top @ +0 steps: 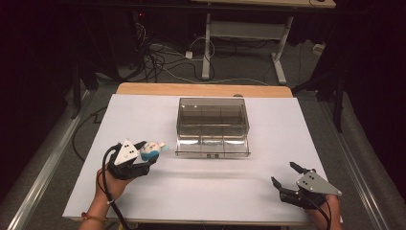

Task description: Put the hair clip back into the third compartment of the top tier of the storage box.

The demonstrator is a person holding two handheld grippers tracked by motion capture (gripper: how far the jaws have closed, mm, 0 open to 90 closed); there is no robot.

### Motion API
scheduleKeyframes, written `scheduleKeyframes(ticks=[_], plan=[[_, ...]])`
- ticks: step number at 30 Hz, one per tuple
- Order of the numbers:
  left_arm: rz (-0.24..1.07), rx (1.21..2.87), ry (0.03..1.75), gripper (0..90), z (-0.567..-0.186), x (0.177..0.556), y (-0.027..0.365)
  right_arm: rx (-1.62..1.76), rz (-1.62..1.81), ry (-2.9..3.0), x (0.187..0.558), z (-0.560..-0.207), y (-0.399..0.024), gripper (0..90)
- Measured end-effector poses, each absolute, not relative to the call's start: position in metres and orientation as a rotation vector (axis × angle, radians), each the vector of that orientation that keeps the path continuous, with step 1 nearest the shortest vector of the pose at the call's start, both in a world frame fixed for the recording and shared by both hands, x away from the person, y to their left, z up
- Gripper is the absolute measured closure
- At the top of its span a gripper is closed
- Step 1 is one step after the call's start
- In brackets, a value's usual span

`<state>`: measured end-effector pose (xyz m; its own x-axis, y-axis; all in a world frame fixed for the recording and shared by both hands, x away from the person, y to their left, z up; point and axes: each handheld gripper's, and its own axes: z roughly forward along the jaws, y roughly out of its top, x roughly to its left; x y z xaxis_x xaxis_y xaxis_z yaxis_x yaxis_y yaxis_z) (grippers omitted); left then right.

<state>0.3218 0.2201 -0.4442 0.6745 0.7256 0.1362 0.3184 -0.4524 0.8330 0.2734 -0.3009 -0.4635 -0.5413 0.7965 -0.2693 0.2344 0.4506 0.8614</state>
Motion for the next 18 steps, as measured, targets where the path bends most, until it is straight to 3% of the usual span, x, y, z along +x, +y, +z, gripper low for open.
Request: scheduleKeyframes(ticks=[18], plan=[[0.562, 1.953, 0.717, 36.2, -0.423, 0.324, 0.191, 0.873, 1.052, 2.027, 0.273, -0.465, -0.299, 21.5]])
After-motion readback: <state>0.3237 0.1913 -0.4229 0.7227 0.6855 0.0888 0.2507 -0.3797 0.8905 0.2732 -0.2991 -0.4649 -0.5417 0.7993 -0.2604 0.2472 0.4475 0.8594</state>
